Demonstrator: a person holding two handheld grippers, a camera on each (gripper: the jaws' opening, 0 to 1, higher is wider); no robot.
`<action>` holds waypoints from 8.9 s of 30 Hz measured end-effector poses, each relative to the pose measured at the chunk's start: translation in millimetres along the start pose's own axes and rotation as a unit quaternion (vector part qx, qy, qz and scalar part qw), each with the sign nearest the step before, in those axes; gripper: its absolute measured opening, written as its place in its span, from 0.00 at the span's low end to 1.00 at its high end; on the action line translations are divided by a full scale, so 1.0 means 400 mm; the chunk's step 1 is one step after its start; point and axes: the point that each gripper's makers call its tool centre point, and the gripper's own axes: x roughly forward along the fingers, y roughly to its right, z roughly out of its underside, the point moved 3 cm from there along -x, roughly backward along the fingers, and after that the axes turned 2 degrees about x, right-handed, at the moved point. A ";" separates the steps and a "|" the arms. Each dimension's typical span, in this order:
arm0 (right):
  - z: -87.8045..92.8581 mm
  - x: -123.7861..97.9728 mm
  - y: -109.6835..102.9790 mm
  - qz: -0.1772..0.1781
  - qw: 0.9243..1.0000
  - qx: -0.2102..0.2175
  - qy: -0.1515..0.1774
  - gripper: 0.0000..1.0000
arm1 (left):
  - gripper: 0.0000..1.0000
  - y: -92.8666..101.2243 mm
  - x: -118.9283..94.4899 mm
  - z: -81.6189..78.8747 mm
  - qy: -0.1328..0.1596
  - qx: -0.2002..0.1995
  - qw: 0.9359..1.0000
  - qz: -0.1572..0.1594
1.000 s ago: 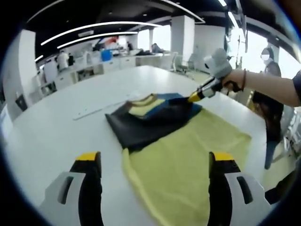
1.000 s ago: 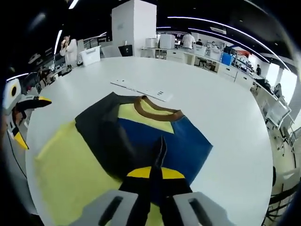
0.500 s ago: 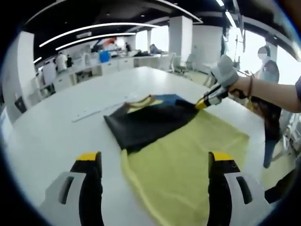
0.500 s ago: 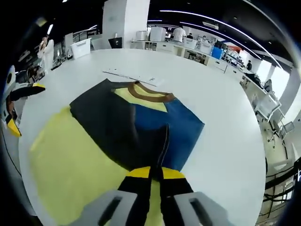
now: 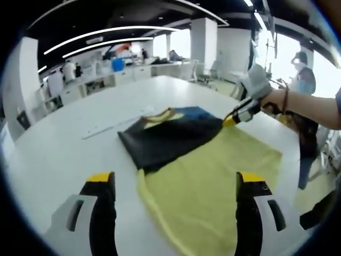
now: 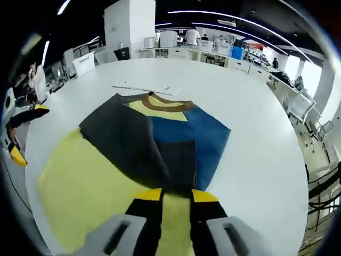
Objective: Fold the garment on the visible template until the final outline fits inside the template.
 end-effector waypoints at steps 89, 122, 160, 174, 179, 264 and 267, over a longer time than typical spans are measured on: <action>-0.028 0.085 0.149 0.033 0.997 0.071 -0.004 0.00 | 0.91 -0.032 -0.021 0.007 -0.004 -0.018 1.000 -0.021; -0.032 -0.068 0.045 -0.019 0.998 0.051 0.034 0.51 | 0.95 -0.030 -0.076 0.011 -0.006 -0.019 0.999 -0.028; 0.269 -0.221 -0.103 -0.060 0.996 0.056 -0.020 0.58 | 0.67 0.009 -0.174 0.244 -0.094 -0.071 0.992 -0.040; 0.371 -0.249 -0.108 -0.040 0.995 0.068 -0.059 0.46 | 0.52 0.037 -0.175 0.315 -0.129 -0.112 0.984 -0.049; 0.406 -0.258 -0.107 -0.025 0.994 0.064 -0.083 0.36 | 0.45 0.048 -0.169 0.324 -0.132 -0.116 0.983 -0.044; 0.523 -0.344 -0.233 -0.059 0.990 0.014 -0.127 0.00 | 0.00 0.116 -0.340 0.473 -0.235 -0.147 0.961 -0.022; 0.515 -0.359 -0.235 -0.060 0.991 0.012 -0.122 0.00 | 0.00 0.116 -0.352 0.458 -0.231 -0.151 0.961 -0.022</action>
